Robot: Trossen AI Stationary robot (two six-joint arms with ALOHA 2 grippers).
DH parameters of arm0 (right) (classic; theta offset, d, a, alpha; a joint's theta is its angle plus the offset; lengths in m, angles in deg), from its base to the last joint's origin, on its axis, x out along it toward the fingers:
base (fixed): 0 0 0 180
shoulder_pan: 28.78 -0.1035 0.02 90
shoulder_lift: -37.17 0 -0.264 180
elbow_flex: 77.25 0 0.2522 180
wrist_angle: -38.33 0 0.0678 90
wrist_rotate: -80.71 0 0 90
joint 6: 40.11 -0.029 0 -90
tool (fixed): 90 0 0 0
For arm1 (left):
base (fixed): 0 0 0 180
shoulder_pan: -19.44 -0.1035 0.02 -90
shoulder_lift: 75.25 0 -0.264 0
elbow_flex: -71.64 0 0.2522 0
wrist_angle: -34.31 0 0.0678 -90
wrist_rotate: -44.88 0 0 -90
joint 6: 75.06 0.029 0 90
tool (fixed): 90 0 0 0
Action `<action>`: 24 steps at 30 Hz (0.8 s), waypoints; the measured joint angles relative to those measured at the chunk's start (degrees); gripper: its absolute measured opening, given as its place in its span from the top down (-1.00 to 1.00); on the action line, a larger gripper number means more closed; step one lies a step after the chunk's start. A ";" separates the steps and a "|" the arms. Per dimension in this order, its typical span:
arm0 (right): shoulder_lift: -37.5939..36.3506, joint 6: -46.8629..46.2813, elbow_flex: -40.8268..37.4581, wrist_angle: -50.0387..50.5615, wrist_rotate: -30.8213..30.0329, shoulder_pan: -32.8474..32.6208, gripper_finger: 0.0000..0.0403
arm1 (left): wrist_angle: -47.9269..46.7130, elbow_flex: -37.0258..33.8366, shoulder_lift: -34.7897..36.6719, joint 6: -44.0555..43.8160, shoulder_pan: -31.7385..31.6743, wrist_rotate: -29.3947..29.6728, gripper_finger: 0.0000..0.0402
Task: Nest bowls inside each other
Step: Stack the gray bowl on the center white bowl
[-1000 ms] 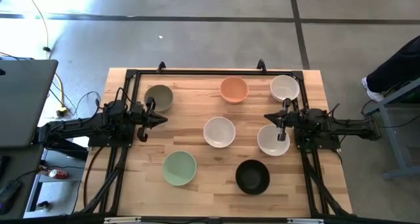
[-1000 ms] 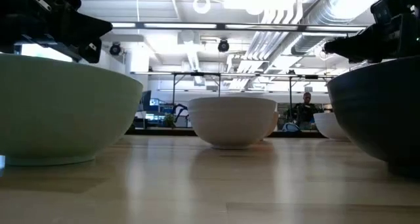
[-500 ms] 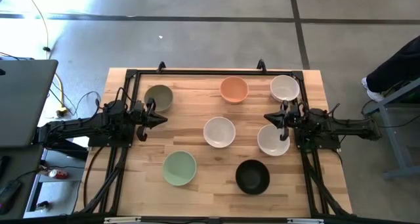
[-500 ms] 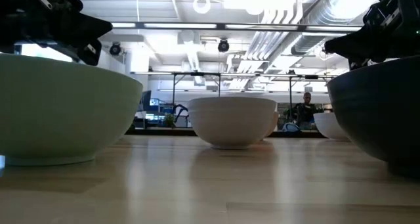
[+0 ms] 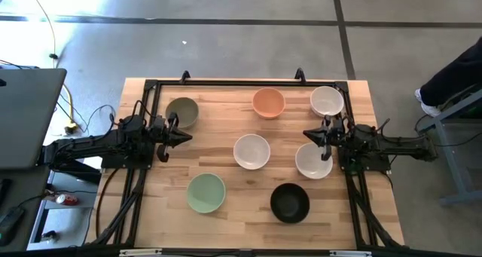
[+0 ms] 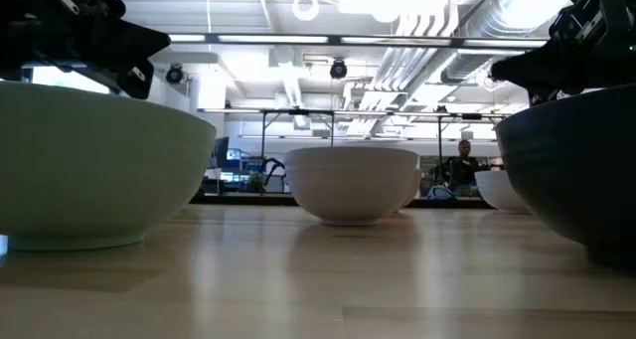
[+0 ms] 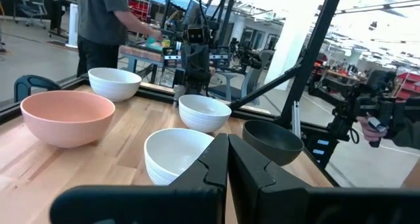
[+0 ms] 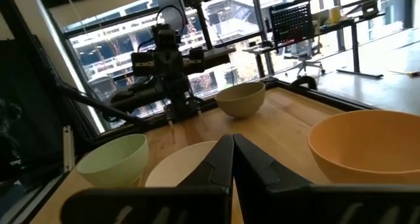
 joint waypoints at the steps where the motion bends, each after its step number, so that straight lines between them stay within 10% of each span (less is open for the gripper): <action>1: 0.00 0.00 -0.01 0.00 -0.30 0.00 1.00 | 0.00 0.00 0.00 -0.13 -0.02 0.00 1.00; 24: 0.00 0.01 -0.01 -0.09 -0.78 0.00 1.00 | 0.04 0.00 0.00 -2.09 0.00 -0.42 1.00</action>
